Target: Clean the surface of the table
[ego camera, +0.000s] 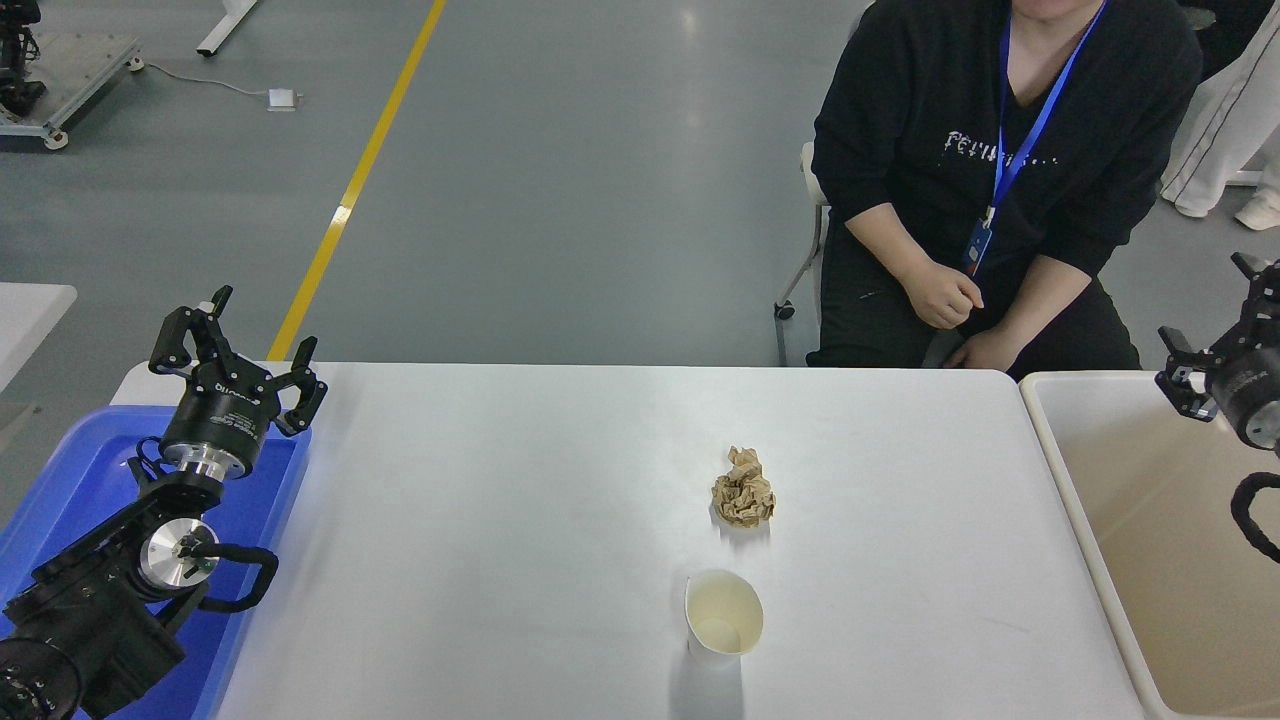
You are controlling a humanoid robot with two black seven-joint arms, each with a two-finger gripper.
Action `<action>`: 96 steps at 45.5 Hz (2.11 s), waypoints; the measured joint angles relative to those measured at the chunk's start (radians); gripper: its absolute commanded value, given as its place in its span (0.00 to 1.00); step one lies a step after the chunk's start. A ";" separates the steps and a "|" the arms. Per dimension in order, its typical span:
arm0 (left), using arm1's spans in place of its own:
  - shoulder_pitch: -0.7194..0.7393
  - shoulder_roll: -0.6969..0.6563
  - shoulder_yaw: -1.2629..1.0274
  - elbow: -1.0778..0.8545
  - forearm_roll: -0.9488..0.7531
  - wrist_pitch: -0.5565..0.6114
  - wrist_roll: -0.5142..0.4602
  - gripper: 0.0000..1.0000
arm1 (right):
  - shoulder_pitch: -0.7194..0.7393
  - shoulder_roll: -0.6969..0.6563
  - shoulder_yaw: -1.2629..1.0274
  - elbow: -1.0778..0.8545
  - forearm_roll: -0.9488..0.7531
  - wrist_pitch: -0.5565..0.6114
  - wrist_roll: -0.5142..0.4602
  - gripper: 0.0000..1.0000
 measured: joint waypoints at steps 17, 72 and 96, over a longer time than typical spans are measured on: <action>0.000 0.000 0.000 0.000 0.000 0.002 0.000 1.00 | 0.004 0.000 -0.009 0.001 0.025 0.001 0.000 0.99; 0.000 0.000 0.000 0.000 -0.001 0.002 -0.001 1.00 | -0.022 -0.004 -0.029 -0.009 0.034 0.026 0.000 0.99; 0.000 0.000 0.000 0.000 -0.001 0.002 -0.002 1.00 | 0.171 -0.163 -0.475 0.004 -0.052 0.152 0.001 0.99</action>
